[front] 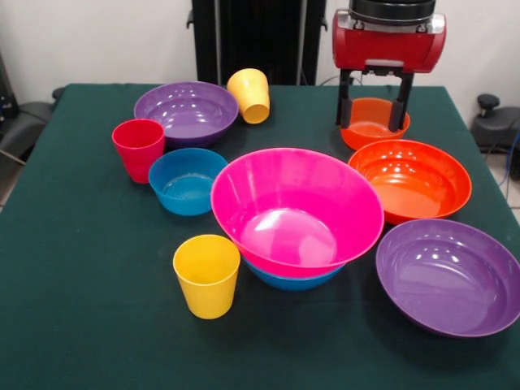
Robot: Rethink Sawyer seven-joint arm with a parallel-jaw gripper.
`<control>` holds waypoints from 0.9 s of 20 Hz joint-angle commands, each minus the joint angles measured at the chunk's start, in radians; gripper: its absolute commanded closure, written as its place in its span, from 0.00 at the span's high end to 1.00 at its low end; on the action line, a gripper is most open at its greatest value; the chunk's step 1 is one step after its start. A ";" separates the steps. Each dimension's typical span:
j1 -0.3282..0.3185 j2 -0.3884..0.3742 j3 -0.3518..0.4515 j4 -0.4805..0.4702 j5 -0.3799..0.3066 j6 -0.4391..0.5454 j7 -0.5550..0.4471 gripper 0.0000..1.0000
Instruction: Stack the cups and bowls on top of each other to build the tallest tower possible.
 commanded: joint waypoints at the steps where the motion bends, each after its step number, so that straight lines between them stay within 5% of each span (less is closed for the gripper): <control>1: 0.029 0.061 0.037 0.082 -0.067 -0.005 0.036 1.00; 18: 0.073 0.103 0.010 0.089 -0.066 -0.049 0.085 1.00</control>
